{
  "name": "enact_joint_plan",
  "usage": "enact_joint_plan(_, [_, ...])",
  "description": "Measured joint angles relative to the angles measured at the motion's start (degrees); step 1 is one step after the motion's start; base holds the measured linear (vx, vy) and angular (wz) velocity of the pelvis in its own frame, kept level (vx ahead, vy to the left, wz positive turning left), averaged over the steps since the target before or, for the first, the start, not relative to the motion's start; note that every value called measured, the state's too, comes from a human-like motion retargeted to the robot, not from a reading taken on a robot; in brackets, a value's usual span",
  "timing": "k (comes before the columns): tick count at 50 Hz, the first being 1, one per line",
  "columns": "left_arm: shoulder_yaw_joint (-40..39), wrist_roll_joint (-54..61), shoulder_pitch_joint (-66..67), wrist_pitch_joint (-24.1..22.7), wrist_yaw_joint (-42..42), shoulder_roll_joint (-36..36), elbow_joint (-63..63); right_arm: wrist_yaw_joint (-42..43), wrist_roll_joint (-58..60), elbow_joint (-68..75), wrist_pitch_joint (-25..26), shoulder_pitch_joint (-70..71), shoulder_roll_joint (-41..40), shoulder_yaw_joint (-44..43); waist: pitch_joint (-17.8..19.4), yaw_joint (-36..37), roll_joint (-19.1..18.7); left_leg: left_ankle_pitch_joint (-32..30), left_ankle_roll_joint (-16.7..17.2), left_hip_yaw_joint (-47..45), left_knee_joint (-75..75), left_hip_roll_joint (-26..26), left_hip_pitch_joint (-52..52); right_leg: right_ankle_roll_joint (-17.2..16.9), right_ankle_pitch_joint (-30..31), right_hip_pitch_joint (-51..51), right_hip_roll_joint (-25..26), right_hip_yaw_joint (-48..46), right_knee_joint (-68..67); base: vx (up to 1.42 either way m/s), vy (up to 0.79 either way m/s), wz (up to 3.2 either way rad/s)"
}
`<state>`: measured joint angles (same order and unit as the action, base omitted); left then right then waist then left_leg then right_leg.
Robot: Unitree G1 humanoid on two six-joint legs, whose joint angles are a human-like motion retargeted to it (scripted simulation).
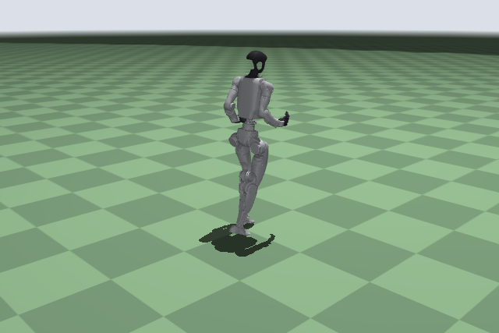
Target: Walk run
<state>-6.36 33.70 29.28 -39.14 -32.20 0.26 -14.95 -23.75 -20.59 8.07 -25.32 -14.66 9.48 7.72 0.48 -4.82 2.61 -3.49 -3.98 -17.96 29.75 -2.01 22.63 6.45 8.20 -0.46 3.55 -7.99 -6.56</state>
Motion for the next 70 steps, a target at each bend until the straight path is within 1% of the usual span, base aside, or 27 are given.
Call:
enact_joint_plan(3, [0.86, 0.23, 0.09, 1.65, -0.52, 0.24, 0.55, -0.83, -0.70, -1.47, -0.13, -1.18, 0.60, -0.45, 0.63, 3.22, -0.55, 4.43, 1.61, 1.61, -16.65, -3.08, -0.78, -0.81, 8.87, 6.52, 1.92, -3.52, 1.57, 1.33, -0.16, -0.23])
enact_joint_plan(5, [1.57, 0.24, -1.34, 1.79, 0.46, -0.09, 1.06, -0.92, -0.08, -2.40, -0.37, -2.24, 0.80, -0.68, 0.88, 3.16, -0.04, -0.78, -1.51, 4.00, -20.94, -4.78, -1.49, -2.40, 14.55, 9.55, 2.39, -3.55, -0.20, 1.53, -0.25, 0.31])
enact_joint_plan(6, [1.93, -0.11, -2.39, 1.65, 1.26, -0.39, 1.54, -0.87, 0.35, -2.83, -0.49, -2.99, 0.96, -0.58, 0.51, 2.87, 0.51, 1.10, -5.01, 3.62, -19.98, -5.79, -2.29, -3.75, 18.09, 9.71, 2.43, -3.70, -3.12, 1.34, -0.30, 0.46])
enact_joint_plan(7, [2.44, -0.54, -3.41, 1.48, 2.16, -0.77, 2.01, -1.04, 0.79, -3.24, -0.60, -4.04, 1.11, -0.57, 0.31, 2.25, 1.29, 3.79, -7.27, 3.88, -18.03, -6.65, -3.35, -5.09, 20.72, 9.10, 2.12, -3.98, -8.58, 1.23, -0.30, 0.70])
enact_joint_plan(10, [3.47, -0.97, -9.72, 0.83, 5.63, -2.95, 2.34, -3.24, 1.86, -2.66, -0.36, -6.90, 1.50, -0.94, 1.16, -3.17, 5.62, 14.41, -6.60, 13.59, -5.92, -14.32, -5.19, -9.30, 21.80, 0.91, -2.89, -4.97, -40.62, 1.45, -0.34, 0.98])
enact_joint_plan(12, [2.17, 2.16, -16.98, 2.45, 5.22, -3.75, 2.61, -3.76, 1.76, -1.30, 0.22, -7.67, 0.94, -0.66, 0.54, -3.59, 3.67, 17.28, -5.95, 7.92, -4.85, -7.80, -8.53, -9.05, 21.71, -3.97, -1.68, -5.17, -45.68, 1.17, -0.38, -0.08])
enact_joint_plan(13, [2.65, 3.67, -19.95, 3.03, 4.93, -4.00, 3.31, -3.58, 1.89, -1.10, -0.06, -8.85, 0.84, -0.46, -0.11, -3.00, 0.49, 16.91, -5.18, 9.14, -6.76, -3.87, -9.93, -6.19, 21.45, -6.32, 2.00, -6.10, -42.70, 1.26, -0.41, -0.44])
enact_joint_plan(15, [3.94, 5.64, -25.17, 2.84, 5.41, -4.02, 5.09, -3.00, 2.36, -0.97, -0.97, -11.51, 1.61, -1.06, -0.75, -3.57, -3.06, 17.23, -3.87, 10.64, -8.27, -0.65, -13.04, -3.16, 13.60, -12.32, 4.35, -6.20, -42.81, 1.46, -0.45, -0.16])
enact_joint_plan(18, [3.92, 3.97, -29.42, 1.38, 6.91, -2.41, 8.01, -2.51, 3.48, -0.85, -1.42, -15.23, 2.92, -3.11, -1.68, -7.38, -6.71, 10.10, -1.50, 12.45, -13.72, -0.43, -18.23, -4.20, 3.26, -20.93, 2.43, -7.70, -38.23, 1.14, -0.27, 0.58])
enact_joint_plan(23, [3.96, 2.23, -29.47, -0.17, 8.35, 1.80, 10.75, -0.58, 6.45, -0.87, -2.21, -17.37, 4.80, -6.15, -2.33, -17.17, -9.08, -11.85, 4.36, 18.01, -20.40, -3.31, -27.60, -7.85, -8.06, -28.12, -3.56, -8.67, -12.99, 1.33, -0.38, 1.06])
enact_joint_plan(25, [3.64, 2.01, -27.72, 0.05, 7.97, 3.25, 10.08, 0.37, 7.53, -1.21, -2.40, -16.85, 4.75, -6.56, -2.05, -19.51, -8.99, -19.98, 7.15, 18.29, -20.98, -3.88, -31.75, -11.47, -13.26, -28.30, -3.93, -5.35, -4.17, 1.41, -0.56, 0.28])
enact_joint_plan(28, [3.38, 1.90, -24.00, 1.01, 6.27, 5.27, 7.41, 1.79, 8.13, -2.84, -2.03, -15.35, 3.89, -5.99, -1.36, -18.70, -9.00, -26.31, 14.11, 16.67, -10.48, -2.79, -34.01, -0.97, -7.30, -27.14, -2.99, -9.26, -5.75, 1.45, -0.55, -0.69])
enact_joint_plan(30, [2.84, 0.60, -19.62, 0.91, 3.72, 5.48, 4.46, 2.40, 7.52, -4.06, -1.44, -15.08, 2.90, -4.68, -1.11, -16.73, -10.16, -26.51, 17.02, 13.46, 7.95, 0.60, -30.21, 3.70, -14.07, -25.44, 2.72, -3.14, -13.83, 1.91, -0.74, -0.93])
enact_joint_plan(32, [1.83, -2.61, -16.07, 1.73, -0.27, 4.37, -0.10, 1.02, 5.37, -3.76, -0.28, -12.43, 0.83, -7.38, -0.65, -15.49, -11.55, -26.39, 15.64, 15.66, 21.34, 3.49, -24.62, 4.87, -18.86, -23.93, 5.69, -2.82, -18.50, 1.36, -0.43, 0.00])
enact_joint_plan(35, [0.25, -6.11, -10.36, 3.65, -4.26, -0.32, -2.72, 0.22, 4.84, -2.75, 0.47, -6.40, 0.81, -7.95, -3.00, -12.71, -5.16, -17.65, 12.07, 18.71, 25.07, -7.96, -16.29, 3.65, -20.00, -17.69, -0.03, 2.22, -15.97, 1.18, -0.25, -0.57])
enact_joint_plan(39, [-1.54, -2.00, -2.14, 2.40, -4.13, -3.11, -1.31, 3.63, 6.18, -3.57, -1.89, -2.67, 2.34, -6.90, -1.81, -6.47, -3.04, 1.40, 3.36, 8.99, 24.09, -1.49, -2.99, 3.40, -11.89, -7.99, 0.56, 3.08, -6.66, 1.27, -0.20, -1.04])
enact_joint_plan(43, [-1.85, 0.70, 1.42, 4.24, -5.43, -1.91, -1.09, 3.43, 3.46, -4.96, -2.03, -2.06, 2.31, -5.43, -0.08, 0.63, -1.28, 7.04, -0.65, 0.81, 3.85, 1.10, 3.82, 2.09, 2.14, 0.28, 1.34, 0.17, -1.03, 1.36, -0.33, -0.89])
enact_joint_plan(45, [-1.71, 1.42, 1.38, 5.07, -5.80, -0.60, -0.55, 2.89, 1.97, -5.35, -1.82, -2.63, 1.95, -5.20, 0.85, 3.80, -1.19, 8.52, 0.76, 2.16, -8.57, 0.14, 3.94, 2.44, 8.86, 4.86, 2.57, -1.98, 0.36, 1.30, -0.29, -0.76])
enact_joint_plan(47, [-1.22, 1.19, -0.11, 4.60, -4.70, 0.71, 0.62, 2.35, 1.19, -5.08, -1.44, -2.88, 1.45, -5.16, 1.51, 6.10, -1.12, 7.54, 5.01, 4.56, -15.73, 0.06, 2.84, 2.39, 14.71, 8.45, 3.60, -2.95, -1.08, 1.41, -0.31, -0.62])
enact_joint_plan(48, [-0.80, 0.78, -1.24, 4.14, -3.73, 1.26, 1.33, 2.21, 1.08, -4.79, -1.23, -2.82, 1.16, -5.11, 1.74, 6.49, -1.04, 2.81, 3.24, 5.04, -16.53, 0.37, 2.23, 1.92, 17.94, 9.63, 4.05, -3.30, -2.81, 1.55, -0.34, -0.06])
enact_joint_plan(50, [0.47, -0.30, -3.54, 3.22, -1.00, 1.77, 2.71, 1.89, 1.67, -4.53, -1.06, -3.40, 0.90, -5.01, 0.99, 4.46, 1.56, 9.18, -6.71, 5.01, -12.07, -5.06, 0.51, -1.37, 21.80, 8.17, 2.33, -3.89, -14.20, 1.63, -0.31, 0.77])
enact_joint_plan(53, [-0.41, 0.65, -10.76, 3.55, 1.43, -0.61, 1.12, 0.58, 4.22, -2.52, -1.09, -5.77, 0.09, -3.84, -0.04, -2.11, 2.76, 16.99, -4.99, 9.54, -0.92, -5.55, -1.01, -0.75, 21.80, 1.18, -2.25, -10.17, -39.44, 1.60, -0.24, 0.75])
enact_joint_plan(57, [-0.70, 8.07, -22.32, 6.32, 2.18, -4.54, 1.76, 1.98, 6.35, 0.78, -1.43, -7.49, -1.36, -1.72, -2.00, -2.14, -3.75, 19.96, -2.73, 9.75, -3.39, 1.32, -7.95, 3.70, 11.38, -10.76, 2.23, -8.82, -42.80, 1.24, -0.35, -0.58])
enact_joint_plan(60, [1.28, 13.23, -26.78, 4.74, 4.91, -4.03, 4.41, 3.05, 8.75, 1.29, -2.45, -11.17, -1.54, -2.62, -2.31, -5.67, -5.34, 13.28, -0.33, 11.39, -10.18, 0.52, -13.67, 0.52, 2.13, -20.34, 1.62, -6.97, -37.50, 1.33, -0.36, 0.57])
enact_joint_plan(66, [5.05, 9.47, -26.58, 4.04, 4.53, 3.06, 7.68, 4.66, 12.61, 1.48, -2.72, -14.93, -0.50, -3.94, -0.69, -20.01, -8.12, -11.85, 5.62, 19.23, -19.24, -2.65, -26.44, -7.20, -10.20, -27.52, -3.19, -4.63, -5.87, 1.34, -0.38, 1.48])
enact_joint_plan(68, [5.76, 7.42, -25.65, 3.91, 4.73, 5.42, 7.95, 5.07, 12.94, 0.72, -2.38, -14.91, -0.89, -4.03, -0.11, -21.95, -8.34, -19.04, 8.33, 17.19, -19.72, -1.81, -30.47, -12.02, -14.39, -27.38, -4.29, -1.87, 0.19, 1.12, -0.38, 0.43])
enact_joint_plan(70, [6.70, 6.24, -24.25, 4.60, 4.66, 7.02, 7.71, 5.80, 12.48, -0.96, -1.41, -14.71, -1.59, -3.77, 0.27, -23.36, -8.30, -25.14, 12.08, 16.83, -16.97, -1.06, -33.66, -6.25, -11.66, -27.25, -5.81, -4.73, -0.85, 1.39, -0.55, 0.20])
